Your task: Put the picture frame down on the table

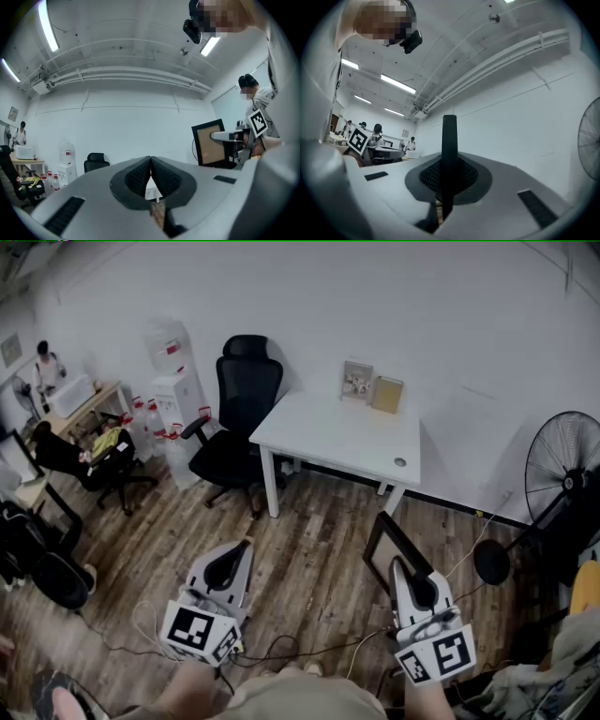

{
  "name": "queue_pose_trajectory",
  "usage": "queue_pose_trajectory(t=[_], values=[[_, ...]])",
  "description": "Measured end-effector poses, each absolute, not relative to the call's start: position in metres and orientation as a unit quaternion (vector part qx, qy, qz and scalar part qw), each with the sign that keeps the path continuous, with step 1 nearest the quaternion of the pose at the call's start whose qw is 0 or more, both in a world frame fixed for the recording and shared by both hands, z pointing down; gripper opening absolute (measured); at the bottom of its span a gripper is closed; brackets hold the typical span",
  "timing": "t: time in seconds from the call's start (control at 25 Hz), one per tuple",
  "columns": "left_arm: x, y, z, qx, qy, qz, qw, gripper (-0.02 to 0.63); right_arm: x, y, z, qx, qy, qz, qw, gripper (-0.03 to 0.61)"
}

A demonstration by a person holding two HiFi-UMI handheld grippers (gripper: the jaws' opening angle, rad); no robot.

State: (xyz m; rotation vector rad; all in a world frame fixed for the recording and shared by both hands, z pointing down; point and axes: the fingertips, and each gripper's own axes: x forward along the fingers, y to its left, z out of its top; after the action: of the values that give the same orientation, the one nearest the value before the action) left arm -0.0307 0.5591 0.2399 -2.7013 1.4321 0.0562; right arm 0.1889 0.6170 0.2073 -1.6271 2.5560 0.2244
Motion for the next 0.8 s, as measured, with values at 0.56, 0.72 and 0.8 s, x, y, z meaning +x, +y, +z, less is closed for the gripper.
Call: queue_pose_trajectory(t=[0.56,0.72,0.8], values=[[-0.003,0.541,0.251,-0.877,0.479,0.001,0.041,0.023,0.217,0.588,0.221,-0.516,0.852,0.046,0.072,0.031],[0.01,0.54,0.253,-0.876,0.481,-0.004,0.039,0.023,0.23,0.587,0.229,-0.512,0.855,0.024,0.076,0.031],[0.014,0.54,0.255,-0.875,0.482,-0.004,0.037,0.023,0.234,0.588,0.233,-0.509,0.857,0.017,0.076,0.031]])
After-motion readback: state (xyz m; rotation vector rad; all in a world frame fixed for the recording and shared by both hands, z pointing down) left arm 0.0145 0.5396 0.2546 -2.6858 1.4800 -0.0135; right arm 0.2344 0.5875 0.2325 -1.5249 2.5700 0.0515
